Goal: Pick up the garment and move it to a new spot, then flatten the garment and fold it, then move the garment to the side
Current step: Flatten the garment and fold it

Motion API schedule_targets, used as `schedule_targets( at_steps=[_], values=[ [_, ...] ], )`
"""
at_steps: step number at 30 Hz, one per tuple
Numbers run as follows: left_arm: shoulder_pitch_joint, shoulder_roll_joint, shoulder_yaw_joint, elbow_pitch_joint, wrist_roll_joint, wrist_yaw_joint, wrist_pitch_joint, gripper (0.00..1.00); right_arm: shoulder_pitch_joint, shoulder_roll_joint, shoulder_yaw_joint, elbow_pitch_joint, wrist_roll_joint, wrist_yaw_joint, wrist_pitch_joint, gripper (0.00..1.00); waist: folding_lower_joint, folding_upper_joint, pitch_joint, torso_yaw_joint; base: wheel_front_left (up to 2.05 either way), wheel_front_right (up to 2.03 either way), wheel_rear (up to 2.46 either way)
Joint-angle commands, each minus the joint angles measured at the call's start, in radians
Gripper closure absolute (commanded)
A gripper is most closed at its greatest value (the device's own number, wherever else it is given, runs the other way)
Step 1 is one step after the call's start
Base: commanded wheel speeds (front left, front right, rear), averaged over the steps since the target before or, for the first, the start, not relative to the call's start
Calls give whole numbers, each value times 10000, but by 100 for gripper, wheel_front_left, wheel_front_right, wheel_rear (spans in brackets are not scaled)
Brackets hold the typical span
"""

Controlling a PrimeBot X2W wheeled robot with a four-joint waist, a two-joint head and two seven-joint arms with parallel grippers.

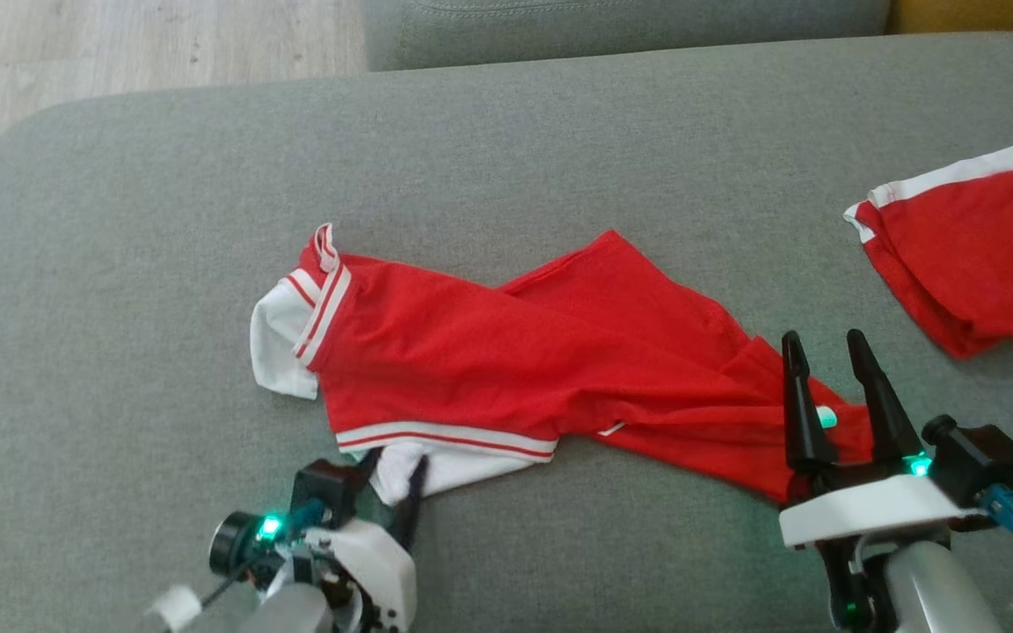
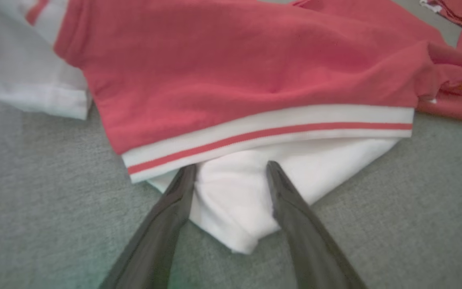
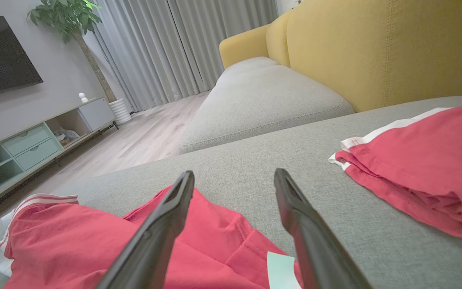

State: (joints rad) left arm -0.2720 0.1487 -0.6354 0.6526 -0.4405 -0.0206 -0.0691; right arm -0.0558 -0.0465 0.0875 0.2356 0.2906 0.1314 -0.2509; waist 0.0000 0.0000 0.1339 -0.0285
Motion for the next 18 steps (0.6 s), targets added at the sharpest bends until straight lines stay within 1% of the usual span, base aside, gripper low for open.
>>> schedule_targets(
  at_steps=[1, 2, 3, 4, 7, 10, 14, 16, 18],
  values=[
    [-39, 153, -40, 344, 31, -157, 557, 57, -452, -37, 264, -282, 61, -7, -109, 0, 0, 0, -18, -7, 0, 0, 0],
    [-34, 148, -134, 430, -15, -295, 803, 59, -469, -37, 272, -269, 69, -7, -109, 0, 0, 0, -33, -13, 0, 0, 0],
    [-55, 163, -218, 468, -19, -384, 948, 93, -482, -37, 283, -256, 75, -7, -109, 0, 0, 0, -59, -23, 0, 0, 0],
    [-87, 203, -319, 483, 48, -428, 1022, 100, -490, -37, 298, -241, 82, -7, -109, 0, 0, 0, -93, -36, 0, 0, 0],
    [-212, 317, -365, 321, 166, -402, 790, 100, -506, -37, 312, -216, 107, -7, -109, 0, 0, 0, -181, -67, 0, 0, 0],
    [-367, 321, -219, -185, 141, -432, -9, 100, -495, -37, 298, -174, 125, -7, -109, 0, 0, 0, -306, -100, 0, 0, 0],
    [-605, 419, -70, -1183, 32, -650, -891, 100, -440, -37, 288, -118, 150, -7, -109, 0, 0, 0, -570, -195, 0, 0, 0],
    [-799, 467, 77, -1841, -128, -732, -1105, 100, -435, -37, 275, -120, 175, -7, -109, 0, 0, 0, -690, -270, 0, 0, 0],
    [-1123, 571, 168, -2586, -241, -813, -1099, 100, -431, -37, 269, -119, 206, -7, -109, 0, 0, 0, -772, -339, 0, 0, 0]
  ],
)
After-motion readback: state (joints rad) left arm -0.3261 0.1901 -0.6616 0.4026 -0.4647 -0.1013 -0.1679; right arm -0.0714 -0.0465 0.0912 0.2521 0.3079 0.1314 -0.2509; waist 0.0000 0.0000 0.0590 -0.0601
